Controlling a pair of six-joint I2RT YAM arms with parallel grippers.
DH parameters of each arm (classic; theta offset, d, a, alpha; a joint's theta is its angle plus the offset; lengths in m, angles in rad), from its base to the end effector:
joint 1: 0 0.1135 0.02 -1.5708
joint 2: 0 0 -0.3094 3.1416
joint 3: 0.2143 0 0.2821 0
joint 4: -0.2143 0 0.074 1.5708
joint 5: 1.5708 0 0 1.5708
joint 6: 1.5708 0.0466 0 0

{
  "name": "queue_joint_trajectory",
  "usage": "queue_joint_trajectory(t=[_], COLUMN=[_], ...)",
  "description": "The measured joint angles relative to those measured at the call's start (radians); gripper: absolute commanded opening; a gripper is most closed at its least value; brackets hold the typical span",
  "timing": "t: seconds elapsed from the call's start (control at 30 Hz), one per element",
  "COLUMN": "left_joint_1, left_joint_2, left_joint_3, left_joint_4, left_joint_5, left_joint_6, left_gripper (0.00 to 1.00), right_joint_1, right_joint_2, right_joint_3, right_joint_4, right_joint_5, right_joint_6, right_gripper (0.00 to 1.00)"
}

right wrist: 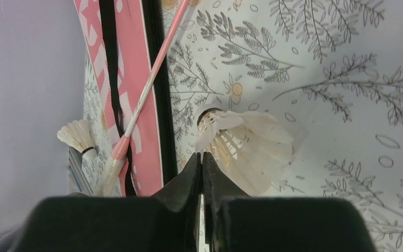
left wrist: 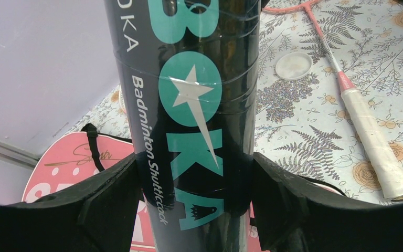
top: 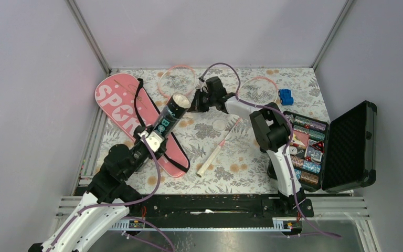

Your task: Pack up the badminton gear

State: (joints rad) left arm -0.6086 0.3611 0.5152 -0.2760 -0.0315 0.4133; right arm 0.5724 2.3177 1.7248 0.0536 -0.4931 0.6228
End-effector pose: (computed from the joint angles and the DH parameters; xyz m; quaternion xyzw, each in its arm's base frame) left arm 0.0939 -0.0636 0.3097 0.3571 0.6582 -0.0529 0.6606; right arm 0.4849 0.3387 0.1772 -0.0991 0.8464 0.4446 0.2759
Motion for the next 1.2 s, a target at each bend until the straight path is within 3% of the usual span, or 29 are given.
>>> queue_joint_trajectory(t=[0.23,0.5,0.9,1.2], left_joint_1=[0.000,0.000,0.000,0.000], left_joint_2=[0.014,0.051,0.184,0.278], left_joint_3=[0.000,0.000,0.030,0.087], left_joint_4=[-0.001,-0.006,-0.054,-0.097], left_joint_5=[0.016,0.099,0.276,0.328], left_joint_6=[0.000,0.000,0.006,0.019], left_gripper=[0.20,0.20,0.19,0.19], right_joint_1=[-0.006,-0.071,-0.116,-0.116], right_joint_2=[-0.140,-0.511,-1.087,-1.278], right_joint_3=[-0.158,-0.329,-0.425,-0.482], right_joint_4=[0.034,0.014,-0.333,-0.507], right_joint_5=[-0.006,-0.023,0.013,-0.019], right_joint_6=[-0.005,-0.040,-0.329,-0.476], right_gripper=[0.00,0.00,0.00,0.00])
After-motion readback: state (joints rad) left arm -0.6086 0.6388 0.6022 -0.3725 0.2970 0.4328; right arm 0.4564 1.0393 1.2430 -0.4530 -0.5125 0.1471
